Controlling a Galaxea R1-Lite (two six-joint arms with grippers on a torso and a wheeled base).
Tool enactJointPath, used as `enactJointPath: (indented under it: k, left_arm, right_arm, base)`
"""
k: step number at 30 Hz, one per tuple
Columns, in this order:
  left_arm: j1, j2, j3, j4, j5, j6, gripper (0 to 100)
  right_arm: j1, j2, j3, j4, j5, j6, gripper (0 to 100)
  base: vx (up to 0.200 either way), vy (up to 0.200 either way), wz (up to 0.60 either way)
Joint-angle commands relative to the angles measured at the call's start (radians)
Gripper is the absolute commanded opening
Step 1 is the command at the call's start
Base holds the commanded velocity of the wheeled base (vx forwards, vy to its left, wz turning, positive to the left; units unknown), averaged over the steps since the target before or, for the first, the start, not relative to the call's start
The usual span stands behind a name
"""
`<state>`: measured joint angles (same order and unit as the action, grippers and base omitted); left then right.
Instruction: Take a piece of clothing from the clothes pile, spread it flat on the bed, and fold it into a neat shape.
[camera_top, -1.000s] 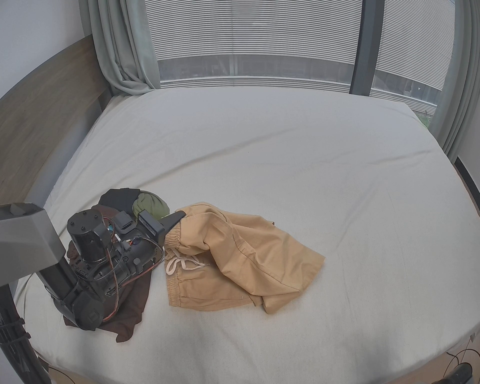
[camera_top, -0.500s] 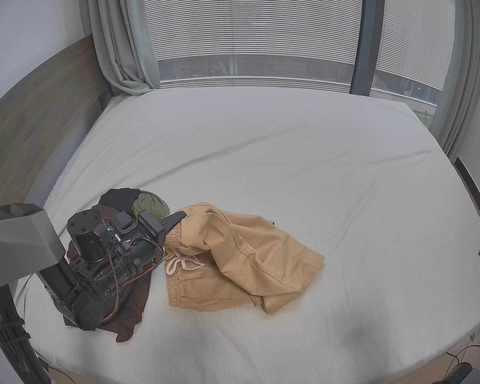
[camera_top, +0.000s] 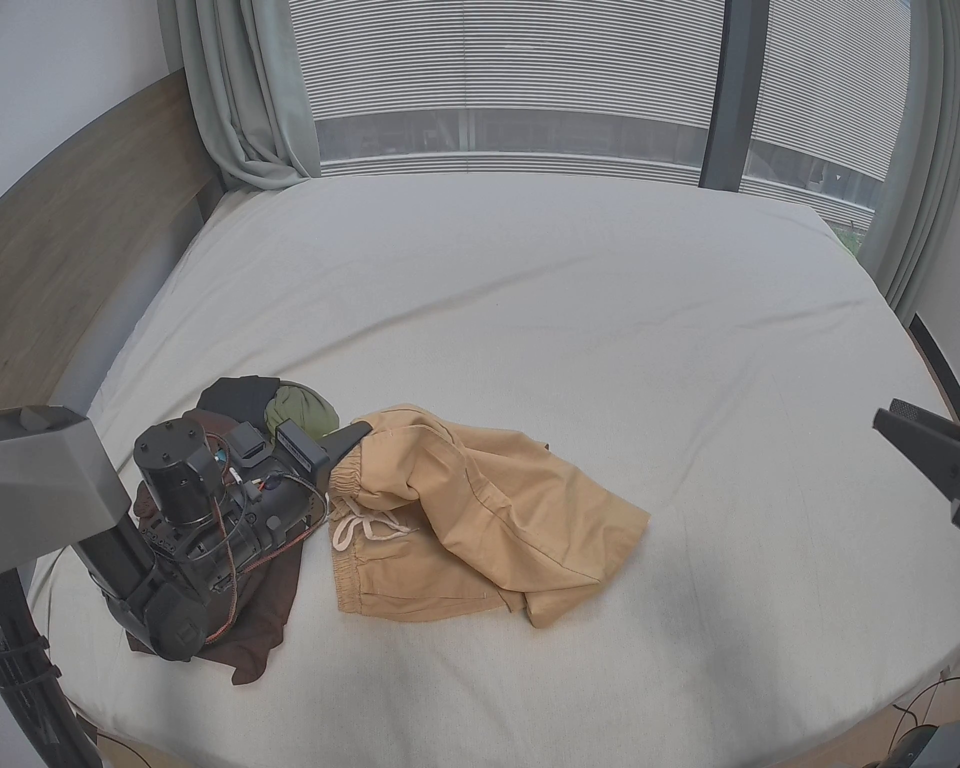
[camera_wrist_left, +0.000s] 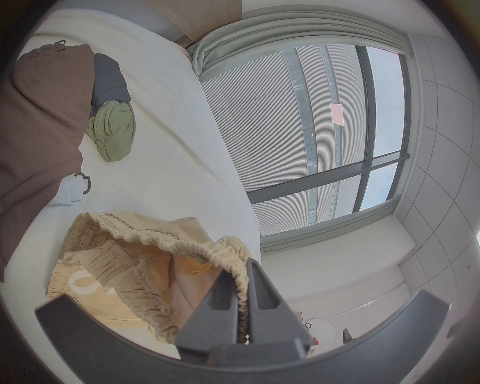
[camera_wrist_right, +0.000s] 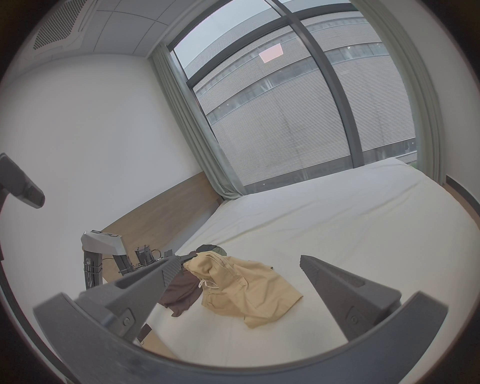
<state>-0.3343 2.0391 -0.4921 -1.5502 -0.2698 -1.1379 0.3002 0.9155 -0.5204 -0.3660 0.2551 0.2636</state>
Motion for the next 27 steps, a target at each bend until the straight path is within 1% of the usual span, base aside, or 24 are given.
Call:
enactJointPath:
  k: [1, 7, 12, 13, 14, 19, 27]
  left_arm:
    - [0.0, -0.005, 0.001, -0.001, -0.002, 0.0, 0]
    - [0.004, -0.004, -0.002, -0.001, -0.002, 0.001, 0]
    - [0.004, 0.0, -0.003, -0.001, 0.0, 0.001, 0]
    - [0.004, 0.0, -0.003, -0.001, 0.0, 0.001, 0]
    - [0.004, -0.002, -0.003, -0.001, 0.0, 0.001, 0]
    - [0.006, -0.002, -0.003, -0.001, 0.001, 0.015, 0]
    - [0.018, 0.004, -0.002, -0.001, -0.002, 0.033, 0]
  right_arm:
    - [0.034, 0.16, -0.004, -0.068, 0.003, 0.002, 100]
    - [0.037, 0.269, 0.03, -0.134, 0.021, 0.008, 100]
    - [0.063, 0.385, 0.091, -0.251, 0.033, 0.034, 100]
    - [0.063, 0.385, 0.091, -0.251, 0.033, 0.034, 100]
    - [0.08, 0.433, 0.111, -0.314, 0.033, 0.06, 100]
    - [0.091, 0.542, 0.131, -0.458, 0.03, 0.108, 100]
    - [0.094, 0.697, 0.178, -0.593, 0.032, 0.134, 100]
  base:
    - [0.0, 0.0, 0.0]
    - [0.0, 0.0, 0.0]
    - [0.0, 0.0, 0.0]
    - [0.0, 0.0, 0.0]
    - [0.0, 0.0, 0.0]
    - [0.0, 0.0, 0.0]
    - [0.0, 0.0, 0.0]
